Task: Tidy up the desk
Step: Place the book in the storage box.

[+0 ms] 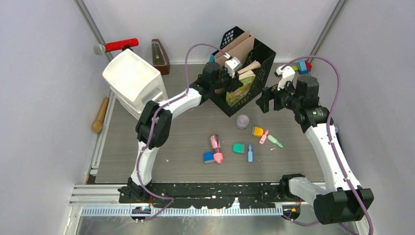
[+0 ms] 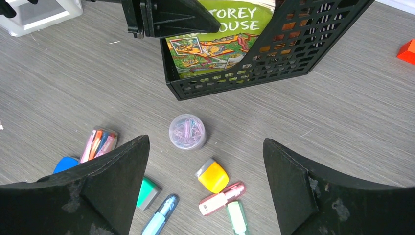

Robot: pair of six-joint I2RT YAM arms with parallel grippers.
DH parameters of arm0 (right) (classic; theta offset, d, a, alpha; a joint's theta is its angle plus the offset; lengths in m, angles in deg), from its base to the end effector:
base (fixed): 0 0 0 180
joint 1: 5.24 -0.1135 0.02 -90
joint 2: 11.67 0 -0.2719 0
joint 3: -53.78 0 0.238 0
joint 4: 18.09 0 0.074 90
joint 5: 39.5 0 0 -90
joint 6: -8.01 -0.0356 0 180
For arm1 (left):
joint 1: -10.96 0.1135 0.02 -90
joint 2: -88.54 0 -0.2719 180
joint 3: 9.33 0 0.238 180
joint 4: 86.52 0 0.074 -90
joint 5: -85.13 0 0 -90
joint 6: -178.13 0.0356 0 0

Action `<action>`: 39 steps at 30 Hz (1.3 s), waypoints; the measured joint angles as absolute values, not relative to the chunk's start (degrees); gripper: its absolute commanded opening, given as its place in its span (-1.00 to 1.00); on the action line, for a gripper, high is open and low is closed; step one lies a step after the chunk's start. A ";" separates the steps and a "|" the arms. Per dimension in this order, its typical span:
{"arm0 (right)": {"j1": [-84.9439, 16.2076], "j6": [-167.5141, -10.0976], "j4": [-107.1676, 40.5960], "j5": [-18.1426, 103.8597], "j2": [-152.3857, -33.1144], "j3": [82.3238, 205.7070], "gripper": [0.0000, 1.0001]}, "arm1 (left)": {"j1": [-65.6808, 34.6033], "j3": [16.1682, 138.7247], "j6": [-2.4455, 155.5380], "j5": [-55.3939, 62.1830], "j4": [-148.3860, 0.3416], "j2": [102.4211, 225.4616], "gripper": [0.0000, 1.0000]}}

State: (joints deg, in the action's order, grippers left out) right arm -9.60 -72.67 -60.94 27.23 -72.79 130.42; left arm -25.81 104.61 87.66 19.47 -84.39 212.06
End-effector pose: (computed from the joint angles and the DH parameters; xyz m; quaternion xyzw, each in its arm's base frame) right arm 0.2111 0.0302 0.3663 -0.2038 0.8181 0.1501 0.5163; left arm 0.3990 -0.3165 0.2790 0.3626 0.6789 -0.3520 0.5326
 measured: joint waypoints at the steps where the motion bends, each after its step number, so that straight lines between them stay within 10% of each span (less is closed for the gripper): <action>1: -9.60 -72.65 -60.96 27.23 -72.79 130.38 0.85 | -25.86 104.98 87.09 19.10 -84.21 212.19 -1.00; 30: -9.60 -72.25 -60.98 27.28 -73.40 130.25 0.85 | -27.63 117.20 85.84 14.27 -84.45 219.25 -1.00; 39: -9.60 -72.28 -61.01 28.15 -73.43 130.25 0.88 | -28.17 120.12 87.72 13.90 -83.82 221.65 0.29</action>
State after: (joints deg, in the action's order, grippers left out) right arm -9.60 -72.28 -61.01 28.15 -73.43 130.25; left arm -28.17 120.12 87.72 13.90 -83.82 221.65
